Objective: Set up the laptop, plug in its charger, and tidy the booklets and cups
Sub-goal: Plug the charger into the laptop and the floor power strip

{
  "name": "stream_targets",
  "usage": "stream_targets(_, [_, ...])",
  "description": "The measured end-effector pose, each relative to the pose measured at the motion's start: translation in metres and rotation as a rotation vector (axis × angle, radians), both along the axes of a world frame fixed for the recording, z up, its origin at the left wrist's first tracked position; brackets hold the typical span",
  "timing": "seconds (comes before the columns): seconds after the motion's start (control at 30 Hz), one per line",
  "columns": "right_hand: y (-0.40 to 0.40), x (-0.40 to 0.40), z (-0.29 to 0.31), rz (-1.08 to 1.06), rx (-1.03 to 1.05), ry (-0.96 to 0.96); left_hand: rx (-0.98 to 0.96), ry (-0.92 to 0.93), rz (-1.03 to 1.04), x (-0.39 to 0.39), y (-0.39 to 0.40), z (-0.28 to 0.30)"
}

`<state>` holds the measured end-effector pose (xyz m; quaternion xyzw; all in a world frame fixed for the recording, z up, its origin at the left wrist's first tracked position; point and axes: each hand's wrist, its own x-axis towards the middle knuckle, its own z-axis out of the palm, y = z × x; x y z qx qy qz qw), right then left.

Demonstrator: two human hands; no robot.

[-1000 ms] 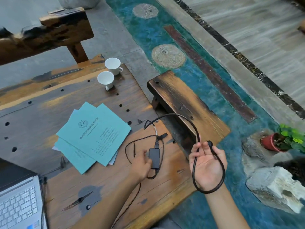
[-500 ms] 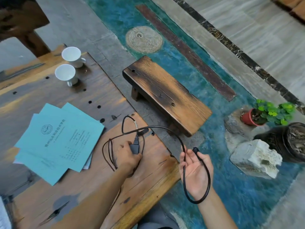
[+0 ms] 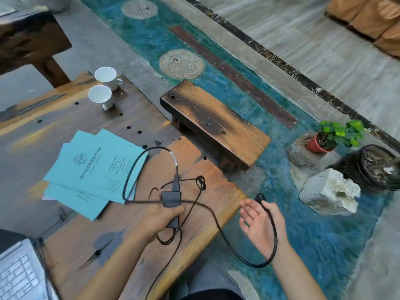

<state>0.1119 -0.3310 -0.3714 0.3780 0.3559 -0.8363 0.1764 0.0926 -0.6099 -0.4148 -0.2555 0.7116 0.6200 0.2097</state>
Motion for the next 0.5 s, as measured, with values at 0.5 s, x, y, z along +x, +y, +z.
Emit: stream_targets(0.5, [-0.015, 0.295, -0.017, 0.360, 1.065, 0.117, 0.098, 0.211, -0.421, 0.187, 0.018, 0.041])
